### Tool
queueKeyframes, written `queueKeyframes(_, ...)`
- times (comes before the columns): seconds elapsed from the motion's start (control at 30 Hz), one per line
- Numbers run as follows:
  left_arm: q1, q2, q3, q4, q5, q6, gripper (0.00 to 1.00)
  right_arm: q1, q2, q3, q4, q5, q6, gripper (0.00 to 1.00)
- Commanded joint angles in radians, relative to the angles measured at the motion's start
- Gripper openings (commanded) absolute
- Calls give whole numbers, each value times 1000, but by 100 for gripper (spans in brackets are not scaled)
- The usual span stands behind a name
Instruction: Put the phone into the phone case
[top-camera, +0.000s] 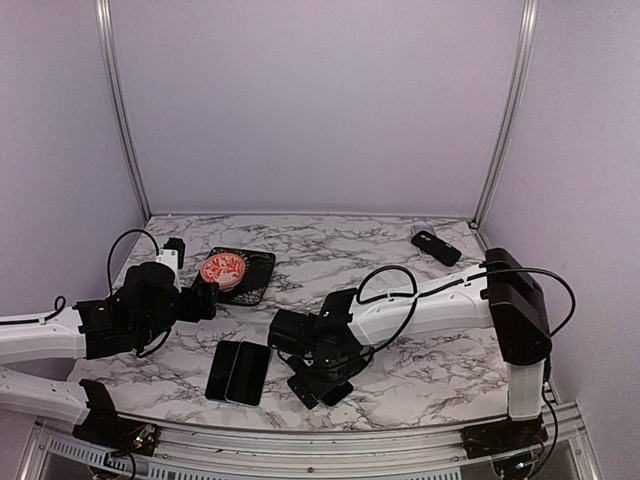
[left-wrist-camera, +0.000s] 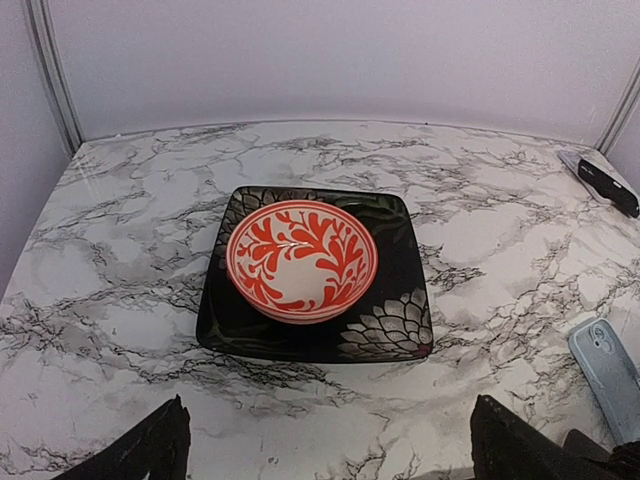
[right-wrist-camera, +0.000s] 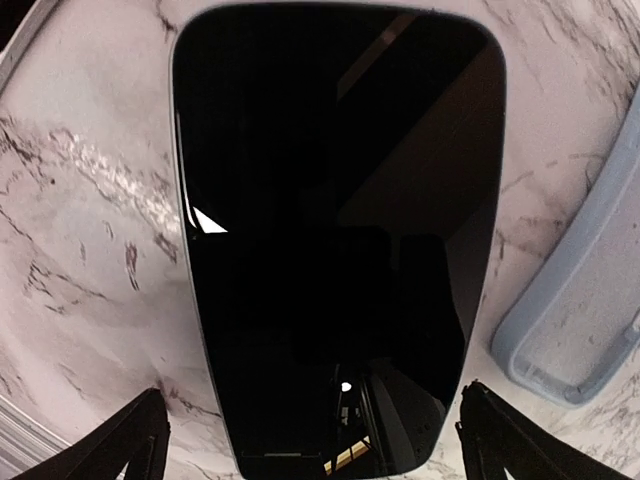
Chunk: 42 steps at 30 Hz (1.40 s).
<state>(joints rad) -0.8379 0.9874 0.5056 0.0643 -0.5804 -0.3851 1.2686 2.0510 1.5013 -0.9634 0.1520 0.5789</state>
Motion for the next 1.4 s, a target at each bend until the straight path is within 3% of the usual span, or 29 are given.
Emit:
queueKeyframes(0.0,-1,2,21,37,5,23,99,-96,-16,9,117,-156,-131,99)
queueKeyframes(0.3,-1,14,20,44,8,39,99,-132,121,155,-19,-182,-178,99)
queueKeyframes(0.47,-1,20,16,51,10,44,99,-129,126,158,-45,-214,-166,99)
queueKeyframes(0.73,-2,15,16,54,25,45,99,-130,100,117,-33,-301,-97,86)
queueKeyframes(0.97,-1,25,19,54,35,47,99,-111,127,149,-118,-228,-68,85)
queueKeyframes(1.23,0,43,29,53,42,47,99,-95,121,183,-102,-201,-62,58)
queueKeyframes(1.37,-1,56,38,55,45,50,99,-95,106,186,-99,-185,-61,51)
